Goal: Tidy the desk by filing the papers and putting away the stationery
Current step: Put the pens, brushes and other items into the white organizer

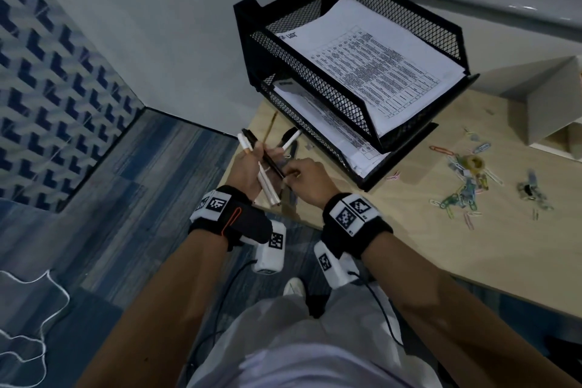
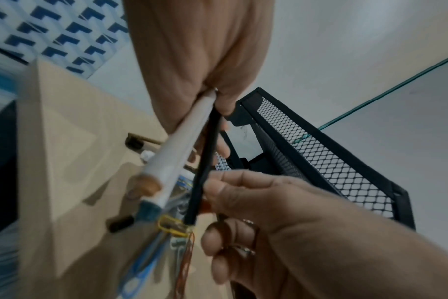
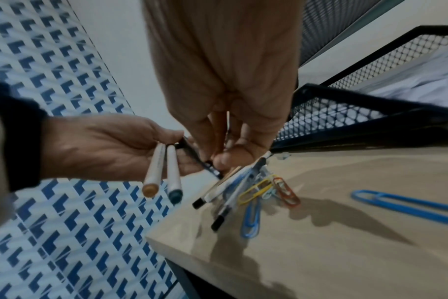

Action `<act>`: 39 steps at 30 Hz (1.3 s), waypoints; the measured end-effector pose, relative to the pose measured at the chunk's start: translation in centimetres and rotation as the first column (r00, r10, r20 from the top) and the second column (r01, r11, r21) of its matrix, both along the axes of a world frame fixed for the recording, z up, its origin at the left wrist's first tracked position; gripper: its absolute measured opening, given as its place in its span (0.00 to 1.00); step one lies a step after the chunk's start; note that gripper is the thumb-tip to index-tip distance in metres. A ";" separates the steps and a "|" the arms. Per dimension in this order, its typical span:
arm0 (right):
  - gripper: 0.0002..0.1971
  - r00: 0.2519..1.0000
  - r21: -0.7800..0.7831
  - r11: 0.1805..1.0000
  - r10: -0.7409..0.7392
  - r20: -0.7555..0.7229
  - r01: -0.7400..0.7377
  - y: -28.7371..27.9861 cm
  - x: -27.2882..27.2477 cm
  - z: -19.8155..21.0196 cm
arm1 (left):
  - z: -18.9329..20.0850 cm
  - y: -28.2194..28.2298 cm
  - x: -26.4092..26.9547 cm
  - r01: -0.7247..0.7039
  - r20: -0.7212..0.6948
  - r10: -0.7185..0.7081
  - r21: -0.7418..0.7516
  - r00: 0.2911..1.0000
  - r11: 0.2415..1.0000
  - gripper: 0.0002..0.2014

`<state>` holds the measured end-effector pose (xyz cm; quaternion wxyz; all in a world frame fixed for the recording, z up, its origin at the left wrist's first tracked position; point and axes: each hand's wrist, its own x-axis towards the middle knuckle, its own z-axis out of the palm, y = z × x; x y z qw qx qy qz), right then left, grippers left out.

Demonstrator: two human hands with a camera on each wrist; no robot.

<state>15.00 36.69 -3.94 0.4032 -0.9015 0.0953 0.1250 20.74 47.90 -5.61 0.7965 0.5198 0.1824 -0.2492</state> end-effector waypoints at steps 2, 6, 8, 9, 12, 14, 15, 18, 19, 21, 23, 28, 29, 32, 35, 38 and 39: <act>0.08 0.999 -0.079 0.997 -0.010 -0.050 0.006 0.6 0.9 -0.2 | 0.3 0.6 0.5 -0.109 -0.021 0.110 0.055 0.994 0.993 0.18; 0.12 0.992 -0.310 0.950 0.005 -0.128 -0.045 1.9 2.1 -0.8 | 0.4 1.2 0.8 -0.152 -0.014 0.159 0.215 0.987 0.965 0.15; 0.14 0.990 -0.379 0.924 0.006 -0.138 -0.058 2.0 2.3 -1.3 | 0.1 1.3 0.8 -0.110 -0.020 0.120 0.275 0.993 0.955 0.16; 0.14 0.989 -0.392 0.918 0.000 -0.148 -0.058 1.9 2.3 -1.4 | -0.2 1.2 0.8 -0.083 -0.033 0.097 0.290 0.995 0.953 0.16; 0.15 0.985 -0.446 0.892 -0.007 -0.170 -0.071 1.0 1.8 -1.9 | -0.9 0.7 0.6 -0.027 -0.037 0.041 0.313 0.998 0.949 0.16; 0.15 0.985 -0.455 0.888 -0.013 -0.171 -0.068 0.2 1.4 -1.9 | -0.8 0.0 0.1 -0.005 0.001 0.005 0.354 1.000 0.935 0.16; 0.15 0.986 -0.452 0.891 -0.026 -0.164 -0.052 -0.2 1.0 -1.7 | -0.6 -0.4 0.0 0.008 0.027 -0.020 0.365 0.999 0.931 0.17; 0.15 0.994 -0.419 0.907 -0.076 -0.074 0.038 -1.9 0.0 -1.5 | 1.8 -2.5 -0.2 0.118 0.097 -0.153 0.297 0.983 0.948 0.18; 0.14 0.996 -0.396 0.916 -0.083 -0.038 0.061 -2.5 -0.4 -1.5 | 3.1 -3.3 -0.2 0.191 0.129 -0.230 0.258 0.965 0.947 0.19; 0.11 0.998 -0.348 0.935 -0.053 0.039 0.063 -3.7 -1.5 -1.6 | 6.4 -5.5 -0.3 0.383 0.221 -0.425 0.208 0.878 0.900 0.19; 0.10 0.995 -0.298 0.954 -0.014 0.097 0.043 -5.0 -3.0 -1.5 | 9.8 -7.8 -0.4 0.550 0.331 -0.580 0.187 0.744 0.814 0.18; 0.10 0.988 -0.243 0.968 -0.028 0.151 0.064 -10.7 -8.6 -0.1 | 14.9 -14.7 -1.2 0.725 0.467 -0.696 0.155 0.545 0.672 0.19; 0.09 0.988 -0.257 0.961 -0.064 0.143 0.099 -12.6 -9.8 0.4 | 15.3 -16.5 -1.7 0.739 0.478 -0.706 0.159 0.522 0.654 0.20; 0.08 0.955 -0.268 0.918 -0.268 0.128 0.293 -18.9 -13.2 1.9 | 15.3 -22.1 -3.2 0.734 0.494 -0.715 0.204 0.494 0.648 0.22; 0.09 0.829 -0.229 0.800 -0.508 0.233 0.554 -25.4 -16.1 3.5 | 15.1 -27.9 -4.6 0.670 0.519 -0.753 0.392 0.405 0.631 0.23; 0.08 0.686 -0.166 0.678 -0.639 0.349 0.716 -32.1 -17.7 5.1 | 15.3 -33.9 -5.6 0.629 0.473 -0.797 0.501 0.376 0.594 0.21; 0.05 0.647 -0.141 0.648 -0.667 0.370 0.749 -34.4 -17.9 5.7 | 15.3 -35.9 -5.9 0.629 0.453 -0.816 0.528 0.358 0.570 0.20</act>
